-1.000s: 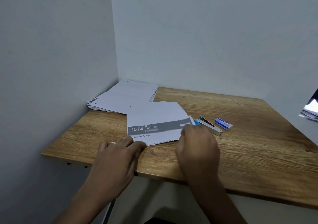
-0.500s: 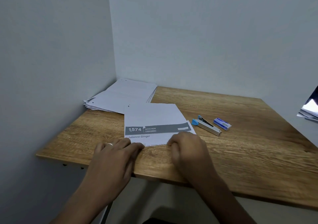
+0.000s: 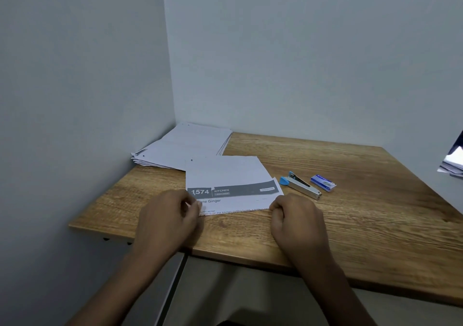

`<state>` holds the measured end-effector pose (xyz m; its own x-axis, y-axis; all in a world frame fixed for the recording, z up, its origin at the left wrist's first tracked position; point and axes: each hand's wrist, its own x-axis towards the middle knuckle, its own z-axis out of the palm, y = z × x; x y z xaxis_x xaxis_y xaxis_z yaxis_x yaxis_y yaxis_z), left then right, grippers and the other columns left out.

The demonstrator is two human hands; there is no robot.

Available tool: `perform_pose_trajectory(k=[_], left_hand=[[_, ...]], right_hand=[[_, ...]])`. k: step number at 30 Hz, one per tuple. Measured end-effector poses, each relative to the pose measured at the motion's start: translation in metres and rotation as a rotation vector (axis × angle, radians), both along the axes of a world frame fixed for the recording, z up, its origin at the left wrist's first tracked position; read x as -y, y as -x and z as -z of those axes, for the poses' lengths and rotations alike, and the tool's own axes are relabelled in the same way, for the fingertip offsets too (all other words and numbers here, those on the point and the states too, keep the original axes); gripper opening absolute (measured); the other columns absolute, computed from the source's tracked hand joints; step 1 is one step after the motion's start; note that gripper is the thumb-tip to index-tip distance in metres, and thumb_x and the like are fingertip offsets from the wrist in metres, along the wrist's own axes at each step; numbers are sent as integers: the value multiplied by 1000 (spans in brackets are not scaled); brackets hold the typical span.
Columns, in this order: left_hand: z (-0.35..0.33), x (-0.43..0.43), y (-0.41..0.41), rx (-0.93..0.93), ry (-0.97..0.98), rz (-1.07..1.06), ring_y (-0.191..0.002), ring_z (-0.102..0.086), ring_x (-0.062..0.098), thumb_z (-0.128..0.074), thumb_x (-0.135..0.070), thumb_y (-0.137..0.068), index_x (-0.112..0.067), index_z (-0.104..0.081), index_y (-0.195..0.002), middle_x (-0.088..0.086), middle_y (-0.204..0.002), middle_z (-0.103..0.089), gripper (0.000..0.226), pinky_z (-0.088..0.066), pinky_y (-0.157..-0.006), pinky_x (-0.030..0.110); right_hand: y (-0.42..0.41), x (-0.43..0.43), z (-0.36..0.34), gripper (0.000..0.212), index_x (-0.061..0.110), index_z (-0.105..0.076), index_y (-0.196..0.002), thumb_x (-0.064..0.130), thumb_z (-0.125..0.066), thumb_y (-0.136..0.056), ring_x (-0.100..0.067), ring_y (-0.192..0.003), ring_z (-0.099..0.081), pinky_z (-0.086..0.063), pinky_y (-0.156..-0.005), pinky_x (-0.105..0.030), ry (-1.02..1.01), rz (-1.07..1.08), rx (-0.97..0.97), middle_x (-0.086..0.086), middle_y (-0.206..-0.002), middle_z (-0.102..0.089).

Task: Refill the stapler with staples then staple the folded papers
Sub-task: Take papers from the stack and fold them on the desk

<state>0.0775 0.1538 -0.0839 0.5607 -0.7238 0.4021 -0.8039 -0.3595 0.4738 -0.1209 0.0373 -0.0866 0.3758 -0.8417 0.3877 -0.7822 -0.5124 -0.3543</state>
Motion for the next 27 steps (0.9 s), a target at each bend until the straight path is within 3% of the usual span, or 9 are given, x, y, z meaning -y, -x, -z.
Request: perform_pose_trajectory(k=[3, 5, 7, 9, 12, 18, 23, 25, 27], left_hand=[[-4, 11, -7, -138, -74, -190, -109, -61, 33, -67, -45, -89, -10, -64, -116, 13, -116, -66, 45, -44, -81, 39], [-9, 18, -12, -278, -66, -239, -108, -63, 35, -67, -49, -88, -7, -66, -112, 15, -114, -71, 48, -45, -82, 38], [-14, 23, -14, -470, -20, -209, -81, -73, 32, -69, -52, -86, -9, -70, -93, 14, -89, -77, 43, -56, -77, 39], [-18, 25, -16, -640, 23, -175, -45, -68, 23, -71, -48, -86, -9, -66, -76, 14, -62, -74, 41, -58, -54, 33], [-22, 25, -21, -849, 39, -163, -20, -43, 14, -75, -39, -86, 4, -68, -78, 11, -38, -61, 44, -30, -30, 13], [-23, 28, -22, -1117, -39, -6, -31, -33, 13, -77, -33, -85, -5, -66, -81, 3, -42, -45, 30, -24, -34, 14], [-30, 28, -14, -1222, 135, 214, -47, -51, 18, -68, -19, -93, 0, -74, -100, 10, -55, -64, 21, -37, -37, 19], [-38, 28, -13, -1143, 228, 287, -51, -62, 15, -66, -18, -95, -6, -75, -105, 7, -67, -72, 18, -43, -37, 19], [-46, 32, -13, -1049, 347, 322, -58, -72, 11, -65, -17, -95, -12, -75, -106, 1, -77, -79, 15, -46, -39, 18]], right_hand=[[3, -1, 1, 25, 21, -73, -108, 18, -52, -95, -14, -101, -61, -39, -75, -24, -8, -26, -2, 5, -106, -70], [8, 1, 3, 26, 23, -75, -106, 17, -54, -93, -12, -99, -62, -39, -74, -23, -13, -53, 15, 7, -105, -71], [12, 3, 3, 28, 25, -77, -106, 17, -54, -92, -10, -97, -64, -35, -72, -21, -6, -73, 17, 9, -103, -72], [14, 4, 3, 30, 26, -78, -106, 17, -53, -91, -8, -96, -64, -33, -72, -20, 4, -101, 26, 10, -102, -73], [16, 5, 3, 30, 27, -78, -106, 18, -54, -91, -6, -94, -63, -32, -71, -18, 22, -130, 42, 11, -99, -74], [17, 7, 8, 29, 27, -78, -107, 18, -55, -91, -6, -92, -63, -33, -70, -18, 60, -150, 50, 10, -100, -73], [20, 29, -1, 25, 21, -79, -93, 15, -55, -86, -9, -78, -66, -46, -63, -24, 87, -84, 241, 6, -85, -76], [22, 48, -9, 22, 17, -77, -95, 14, -58, -86, -17, -86, -69, -47, -68, -28, 157, -17, 282, 2, -90, -77], [21, 70, -15, 27, 14, -72, -114, 19, -62, -89, -23, -106, -65, -45, -82, -32, 115, 9, 152, -3, -111, -73]])
